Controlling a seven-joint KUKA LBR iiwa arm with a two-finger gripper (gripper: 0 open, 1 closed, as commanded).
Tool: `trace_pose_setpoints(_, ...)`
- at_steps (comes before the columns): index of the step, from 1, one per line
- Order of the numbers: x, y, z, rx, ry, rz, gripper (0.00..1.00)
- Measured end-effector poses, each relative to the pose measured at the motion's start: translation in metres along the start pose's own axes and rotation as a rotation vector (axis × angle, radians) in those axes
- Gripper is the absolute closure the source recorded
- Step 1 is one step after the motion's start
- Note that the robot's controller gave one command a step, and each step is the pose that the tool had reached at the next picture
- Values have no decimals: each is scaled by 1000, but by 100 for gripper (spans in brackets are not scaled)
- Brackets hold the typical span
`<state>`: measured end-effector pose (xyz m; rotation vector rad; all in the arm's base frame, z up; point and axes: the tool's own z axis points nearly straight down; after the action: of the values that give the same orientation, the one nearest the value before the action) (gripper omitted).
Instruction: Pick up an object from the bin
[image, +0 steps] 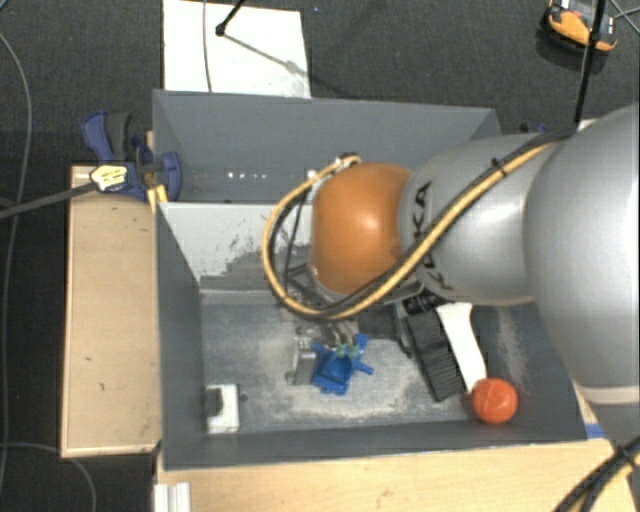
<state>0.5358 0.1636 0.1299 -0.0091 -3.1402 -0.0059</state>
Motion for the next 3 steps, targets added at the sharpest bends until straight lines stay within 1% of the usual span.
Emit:
trace_pose_setpoints(1, -28, -29, 5, 7, -1, -111, 0)
trace_pose_setpoints(2, -23, -64, -2, -2, -3, -250, 0)
trace_pose_setpoints(3, -23, -90, 25, 8, -5, -306, 0)
